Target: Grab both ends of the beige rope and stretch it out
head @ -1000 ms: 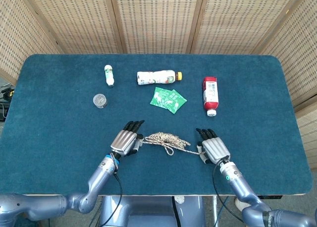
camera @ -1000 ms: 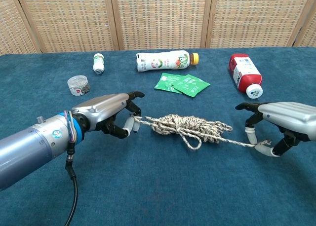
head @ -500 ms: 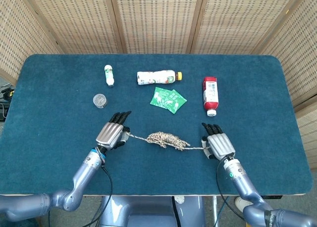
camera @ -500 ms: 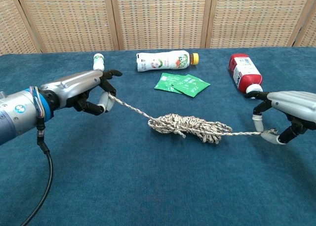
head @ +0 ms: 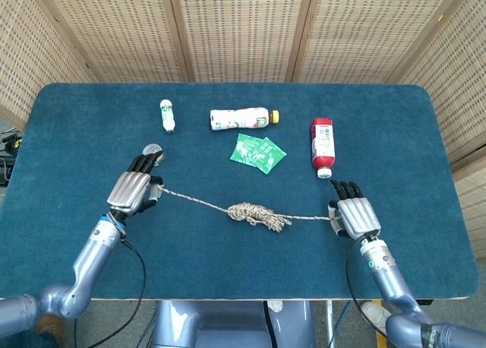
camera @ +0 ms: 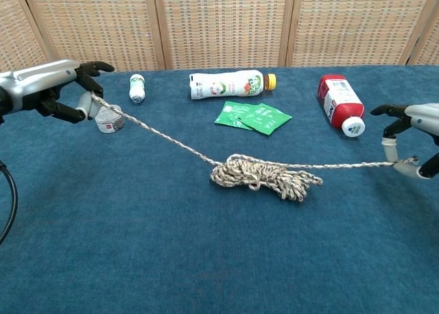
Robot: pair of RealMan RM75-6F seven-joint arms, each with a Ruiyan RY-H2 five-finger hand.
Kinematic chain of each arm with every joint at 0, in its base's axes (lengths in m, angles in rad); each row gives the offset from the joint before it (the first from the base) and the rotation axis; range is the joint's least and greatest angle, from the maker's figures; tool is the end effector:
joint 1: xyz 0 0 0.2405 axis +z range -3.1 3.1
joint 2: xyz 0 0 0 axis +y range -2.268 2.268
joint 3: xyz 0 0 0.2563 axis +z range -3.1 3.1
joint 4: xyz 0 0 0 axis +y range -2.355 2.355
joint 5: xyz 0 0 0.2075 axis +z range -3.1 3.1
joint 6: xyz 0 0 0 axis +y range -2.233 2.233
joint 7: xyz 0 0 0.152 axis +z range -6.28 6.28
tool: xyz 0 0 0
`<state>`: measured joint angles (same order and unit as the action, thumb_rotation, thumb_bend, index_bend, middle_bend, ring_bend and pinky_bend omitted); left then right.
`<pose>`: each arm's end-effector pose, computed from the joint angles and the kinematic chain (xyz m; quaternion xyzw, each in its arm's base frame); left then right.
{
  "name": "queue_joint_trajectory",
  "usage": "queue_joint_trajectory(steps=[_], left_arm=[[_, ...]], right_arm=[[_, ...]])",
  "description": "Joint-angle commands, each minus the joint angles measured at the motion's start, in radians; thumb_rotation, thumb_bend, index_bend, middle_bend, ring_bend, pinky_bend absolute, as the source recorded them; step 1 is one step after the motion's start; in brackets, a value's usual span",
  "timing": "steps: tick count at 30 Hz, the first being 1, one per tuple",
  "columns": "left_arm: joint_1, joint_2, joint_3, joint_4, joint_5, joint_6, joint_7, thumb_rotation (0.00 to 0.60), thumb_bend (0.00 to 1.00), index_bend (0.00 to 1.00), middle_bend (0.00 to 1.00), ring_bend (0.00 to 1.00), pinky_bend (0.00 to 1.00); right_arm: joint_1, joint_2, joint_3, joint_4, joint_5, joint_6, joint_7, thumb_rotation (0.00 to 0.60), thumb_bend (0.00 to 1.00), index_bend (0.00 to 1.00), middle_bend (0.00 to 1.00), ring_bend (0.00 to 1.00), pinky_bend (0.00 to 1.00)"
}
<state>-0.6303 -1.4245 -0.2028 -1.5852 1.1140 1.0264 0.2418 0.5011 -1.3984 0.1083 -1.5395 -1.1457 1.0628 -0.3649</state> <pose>-0.1763 0.3417 0.0307 -0.6830 -0.4285 -0.3975 0.4381 -0.2439 -0.3052 0.0344 0.7051 -0.4009 0.3010 0.5014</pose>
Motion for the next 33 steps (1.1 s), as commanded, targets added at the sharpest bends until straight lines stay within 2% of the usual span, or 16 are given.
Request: queue_joint_trajectory(steps=[1,7,12,22,24,25,26,27,29,30,32,33], left_arm=[[0.017,0.045,-0.003,0.004,0.003,0.002,-0.036,0.6,0.77,0.9,0.0,0.0,0.0],[0.038,0.084,0.0,0.037,0.024,0.006,-0.1,0.6,0.77,0.9,0.0,0.0,0.0],[0.047,0.081,0.012,0.068,0.049,-0.001,-0.16,0.6,0.77,0.91,0.0,0.0,0.0],[0.057,0.078,0.016,0.09,0.057,0.0,-0.199,0.6,0.77,0.9,0.0,0.0,0.0],[0.061,0.077,0.019,0.093,0.058,0.0,-0.212,0.6,0.72,0.87,0.0,0.0,0.0],[0.063,0.077,0.02,0.096,0.06,0.0,-0.22,0.6,0.68,0.82,0.0,0.0,0.0],[0.065,0.077,0.021,0.098,0.061,-0.001,-0.225,0.6,0.59,0.69,0.0,0.0,0.0],[0.067,0.077,0.023,0.099,0.063,-0.003,-0.234,0.6,0.49,0.47,0.0,0.0,0.0],[0.07,0.082,0.027,0.096,0.066,-0.008,-0.248,0.6,0.35,0.12,0.0,0.0,0.0],[0.073,0.088,0.03,0.092,0.071,-0.013,-0.262,0.6,0.3,0.02,0.0,0.0,0.0],[0.08,0.101,0.029,0.083,0.081,-0.006,-0.284,0.6,0.26,0.0,0.0,0.0,0.0],[0.084,0.106,0.028,0.081,0.089,0.005,-0.288,0.6,0.26,0.0,0.0,0.0,0.0]], right_arm=[[-0.005,0.014,0.004,-0.001,0.013,0.005,-0.006,0.6,0.5,0.67,0.02,0.0,0.0],[-0.012,0.035,0.01,-0.002,0.031,0.016,-0.015,0.6,0.5,0.67,0.02,0.0,0.0],[-0.018,0.045,0.016,-0.006,0.047,0.036,-0.037,0.6,0.5,0.67,0.02,0.0,0.0],[-0.033,0.071,0.029,-0.007,0.105,0.076,-0.108,0.6,0.5,0.67,0.04,0.0,0.0],[-0.033,0.079,0.028,-0.016,0.121,0.071,-0.119,0.6,0.5,0.67,0.04,0.0,0.0],[-0.033,0.082,0.029,-0.02,0.128,0.069,-0.124,0.6,0.5,0.67,0.04,0.0,0.0],[-0.033,0.083,0.029,-0.022,0.131,0.069,-0.125,0.6,0.47,0.64,0.04,0.0,0.0],[-0.034,0.083,0.03,-0.025,0.131,0.071,-0.124,0.6,0.42,0.58,0.04,0.0,0.0],[-0.035,0.084,0.028,-0.028,0.124,0.07,-0.113,0.6,0.13,0.3,0.02,0.0,0.0],[-0.038,0.084,0.027,-0.032,0.116,0.069,-0.098,0.6,0.03,0.17,0.01,0.0,0.0],[-0.045,0.087,0.028,-0.045,0.096,0.073,-0.06,0.6,0.0,0.04,0.0,0.0,0.0],[-0.048,0.089,0.027,-0.05,0.084,0.077,-0.045,0.6,0.0,0.01,0.0,0.0,0.0]])
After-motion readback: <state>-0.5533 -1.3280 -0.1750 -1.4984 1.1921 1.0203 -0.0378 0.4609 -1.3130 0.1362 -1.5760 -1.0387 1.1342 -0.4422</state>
